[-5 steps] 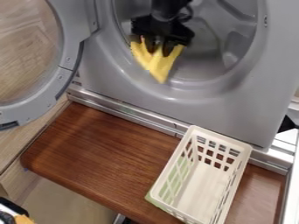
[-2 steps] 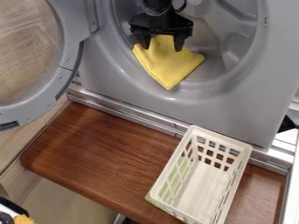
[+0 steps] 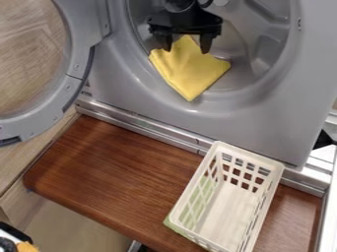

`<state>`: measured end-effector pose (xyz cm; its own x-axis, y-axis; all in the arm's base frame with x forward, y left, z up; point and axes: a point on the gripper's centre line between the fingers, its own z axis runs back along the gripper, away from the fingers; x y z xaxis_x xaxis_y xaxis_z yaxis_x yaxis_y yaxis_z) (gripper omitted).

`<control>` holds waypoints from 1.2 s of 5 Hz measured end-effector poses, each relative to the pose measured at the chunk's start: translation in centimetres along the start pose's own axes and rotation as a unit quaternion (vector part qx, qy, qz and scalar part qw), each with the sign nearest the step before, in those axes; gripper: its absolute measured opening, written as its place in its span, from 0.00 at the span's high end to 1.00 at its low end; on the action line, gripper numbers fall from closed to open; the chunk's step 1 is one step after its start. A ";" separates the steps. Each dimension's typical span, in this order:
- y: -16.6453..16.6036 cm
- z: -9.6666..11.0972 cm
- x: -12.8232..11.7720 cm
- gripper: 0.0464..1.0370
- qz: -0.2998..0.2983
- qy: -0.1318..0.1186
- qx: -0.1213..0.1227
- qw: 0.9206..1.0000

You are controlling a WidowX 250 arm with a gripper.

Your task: Putting the yellow cloth into the gray basin

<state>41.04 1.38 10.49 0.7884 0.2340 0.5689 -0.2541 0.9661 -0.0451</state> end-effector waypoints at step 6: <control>-8.8 9.4 -12.2 0.04 -0.056 0.175 -0.058 0.981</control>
